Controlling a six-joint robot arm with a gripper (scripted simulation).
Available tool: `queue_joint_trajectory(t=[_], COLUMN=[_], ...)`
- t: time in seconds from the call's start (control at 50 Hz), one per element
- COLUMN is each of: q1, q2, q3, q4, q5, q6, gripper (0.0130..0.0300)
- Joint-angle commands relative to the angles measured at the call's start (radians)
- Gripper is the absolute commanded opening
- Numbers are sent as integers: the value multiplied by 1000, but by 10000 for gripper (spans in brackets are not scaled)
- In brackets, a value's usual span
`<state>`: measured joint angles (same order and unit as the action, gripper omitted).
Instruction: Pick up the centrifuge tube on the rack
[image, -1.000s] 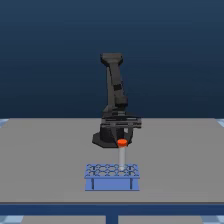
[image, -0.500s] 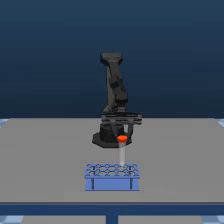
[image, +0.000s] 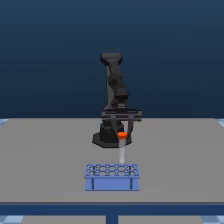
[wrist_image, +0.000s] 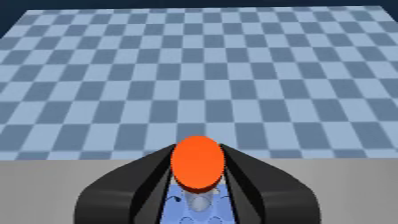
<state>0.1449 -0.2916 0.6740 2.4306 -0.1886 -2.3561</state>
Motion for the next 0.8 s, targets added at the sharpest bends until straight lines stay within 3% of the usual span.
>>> queue_joint_trajectory(t=[0.02,0.8], q1=[0,0], q2=[-3,-4], q3=[-5,-8], q4=[23,37], q5=[-10,-13], q6=[-34,-48], gripper=[130,130])
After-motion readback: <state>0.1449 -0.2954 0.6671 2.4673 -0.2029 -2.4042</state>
